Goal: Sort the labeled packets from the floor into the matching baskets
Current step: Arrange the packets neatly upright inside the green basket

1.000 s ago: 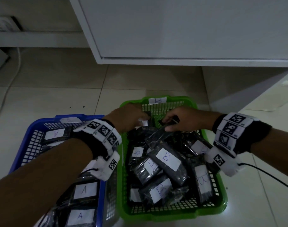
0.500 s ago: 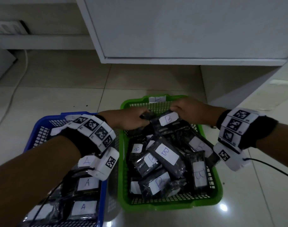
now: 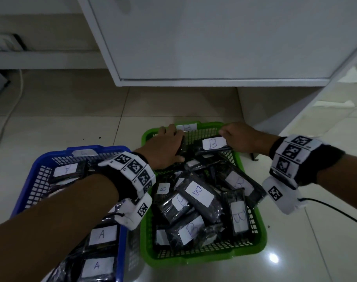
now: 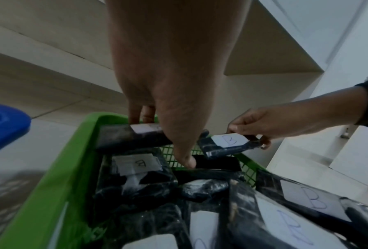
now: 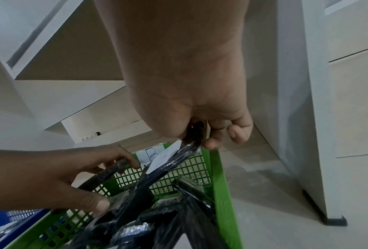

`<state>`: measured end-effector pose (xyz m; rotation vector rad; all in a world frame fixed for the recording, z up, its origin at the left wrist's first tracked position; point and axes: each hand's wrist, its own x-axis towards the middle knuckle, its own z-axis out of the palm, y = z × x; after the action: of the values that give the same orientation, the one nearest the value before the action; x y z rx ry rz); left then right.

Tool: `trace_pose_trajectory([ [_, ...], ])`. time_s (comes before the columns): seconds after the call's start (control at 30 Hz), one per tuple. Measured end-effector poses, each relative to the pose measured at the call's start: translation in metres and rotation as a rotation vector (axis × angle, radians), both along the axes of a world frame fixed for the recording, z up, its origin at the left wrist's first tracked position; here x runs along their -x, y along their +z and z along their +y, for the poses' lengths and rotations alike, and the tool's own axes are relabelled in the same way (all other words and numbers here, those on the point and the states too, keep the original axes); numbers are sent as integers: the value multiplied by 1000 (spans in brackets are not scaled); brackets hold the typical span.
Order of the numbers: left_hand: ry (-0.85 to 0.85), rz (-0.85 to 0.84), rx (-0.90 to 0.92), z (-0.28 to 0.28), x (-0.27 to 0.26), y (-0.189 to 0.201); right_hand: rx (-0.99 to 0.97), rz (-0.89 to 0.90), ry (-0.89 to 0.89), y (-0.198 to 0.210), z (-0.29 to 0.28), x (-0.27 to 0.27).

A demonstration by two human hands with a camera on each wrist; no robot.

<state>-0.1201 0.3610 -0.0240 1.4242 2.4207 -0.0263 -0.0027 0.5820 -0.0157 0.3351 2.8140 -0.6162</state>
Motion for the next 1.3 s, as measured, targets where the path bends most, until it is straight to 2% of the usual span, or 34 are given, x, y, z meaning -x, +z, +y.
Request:
trace_pose_trajectory([
  [0.1, -7, -3, 63, 0, 10, -3, -2, 39, -95, 8, 4, -3],
  [0.17, 6, -65, 56, 0, 14, -2, 8, 91, -135, 13, 2, -3],
  [0.23, 62, -201, -170, 1, 13, -1, 83, 157, -148, 16, -2, 0],
  [0.3, 98, -405, -413, 6, 5, 1, 148, 192, -137, 16, -10, 4],
  [0.37, 78, -516, -497, 11, -4, 0, 186, 183, -126, 14, -19, 9],
  [0.47, 104, -414, -458, 11, -3, -11, 192, 162, -164, 11, -31, 14],
  [0.57, 189, -291, -295, 0, 13, -19, 154, 123, -185, 5, -36, 10],
  [0.67, 160, -294, -194, -13, 24, -22, 102, -13, -122, -9, -47, 3],
  [0.8, 173, -323, -202, -22, 35, -25, -6, -60, -55, -29, -61, -1],
  [0.9, 178, -394, -217, -22, 35, -24, 16, -53, 4, -28, -65, 6],
  [1.13, 170, -110, -236, -20, 29, -27, -137, -82, 118, -22, -53, 6],
  [1.23, 112, -141, -292, -21, 32, -24, -129, -77, 51, -5, -45, 10],
  [1.3, 32, -92, -296, -23, 32, -22, -123, -24, -10, 9, -35, 14],
])
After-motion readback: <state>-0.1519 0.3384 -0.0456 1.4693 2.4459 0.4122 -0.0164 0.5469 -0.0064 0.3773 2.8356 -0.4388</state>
